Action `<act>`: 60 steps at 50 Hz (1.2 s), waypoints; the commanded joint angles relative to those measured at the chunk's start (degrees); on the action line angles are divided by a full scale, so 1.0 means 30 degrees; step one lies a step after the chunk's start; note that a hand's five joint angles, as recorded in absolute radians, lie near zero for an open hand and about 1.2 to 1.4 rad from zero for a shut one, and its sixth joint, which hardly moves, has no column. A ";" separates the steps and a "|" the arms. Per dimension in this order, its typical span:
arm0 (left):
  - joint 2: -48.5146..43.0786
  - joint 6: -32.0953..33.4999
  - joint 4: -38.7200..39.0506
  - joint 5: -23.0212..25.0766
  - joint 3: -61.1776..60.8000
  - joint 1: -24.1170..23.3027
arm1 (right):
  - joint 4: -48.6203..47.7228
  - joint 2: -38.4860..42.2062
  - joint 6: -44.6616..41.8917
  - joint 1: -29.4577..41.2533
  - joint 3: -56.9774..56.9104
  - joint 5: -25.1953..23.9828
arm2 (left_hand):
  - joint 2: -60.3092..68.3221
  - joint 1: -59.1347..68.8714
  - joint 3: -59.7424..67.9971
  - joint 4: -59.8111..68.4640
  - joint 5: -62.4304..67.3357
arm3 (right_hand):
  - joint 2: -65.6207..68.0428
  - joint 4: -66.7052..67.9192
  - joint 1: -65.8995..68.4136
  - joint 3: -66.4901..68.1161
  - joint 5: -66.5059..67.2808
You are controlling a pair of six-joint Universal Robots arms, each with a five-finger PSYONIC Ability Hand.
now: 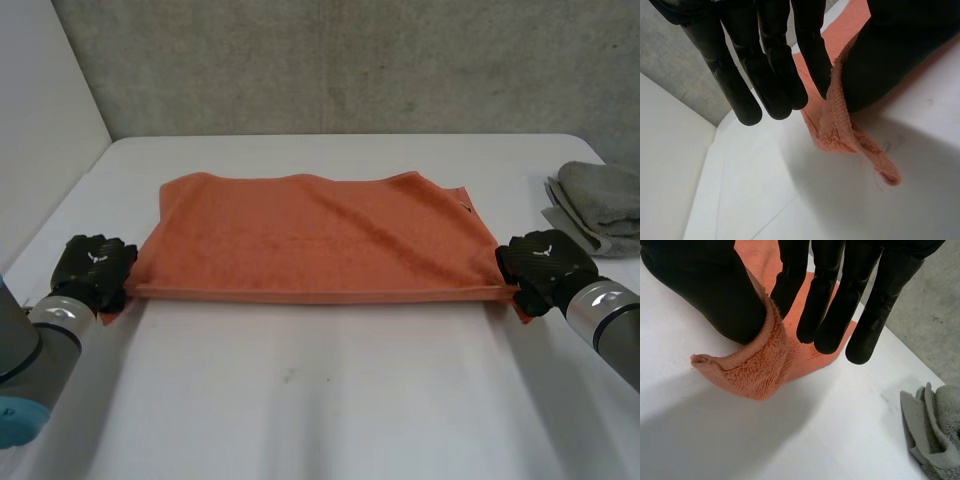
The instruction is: Fold the laundry.
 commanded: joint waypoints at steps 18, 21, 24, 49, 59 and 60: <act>1.2356 1.0082 -1.5922 0.0176 -0.2182 -0.0115 | 1.7966 -0.6535 -1.0937 -0.2016 -0.2709 -0.1048 | 0.4020 0.4747 0.4060 0.3938 0.4752 | 0.4200 0.3969 0.7742 0.4057 0.4372; 1.2007 1.0053 -1.4930 0.0205 -0.2152 -0.0203 | 1.7440 -0.6331 -1.1056 -0.1930 -0.2446 -0.1019 | 0.4020 0.4747 0.4060 0.3938 0.4752 | 0.4200 0.3969 0.7742 0.4057 0.4372; 0.9499 1.0053 -1.1805 0.0176 -0.1891 -0.0203 | 1.5747 -0.4641 -1.0910 -0.1900 -0.2560 -0.0786 | 0.4020 0.4747 0.4060 0.3938 0.4752 | 0.4200 0.3969 0.7742 0.4057 0.4372; -0.6391 0.8648 0.0923 0.0030 1.0765 -0.2107 | 0.3611 0.9164 -0.8068 0.2612 -1.4746 0.4458 | 0.4020 0.4747 0.4060 0.3938 0.4752 | 0.4200 0.3969 0.7742 0.4057 0.4372; -0.8795 0.8441 0.1158 -0.0029 1.2847 -0.2342 | 0.2237 1.2476 -0.8185 0.2670 -1.8701 0.5280 | 0.4020 0.4747 0.4060 0.3938 0.4752 | 0.4200 0.3969 0.7742 0.4057 0.4372; -0.8970 0.8412 0.1187 -0.0029 1.2964 -0.2342 | 0.2059 1.2594 -0.8214 0.2670 -1.8850 0.5309 | 0.4020 0.4747 0.4060 0.3938 0.4752 | 0.4200 0.3969 0.7742 0.4057 0.4372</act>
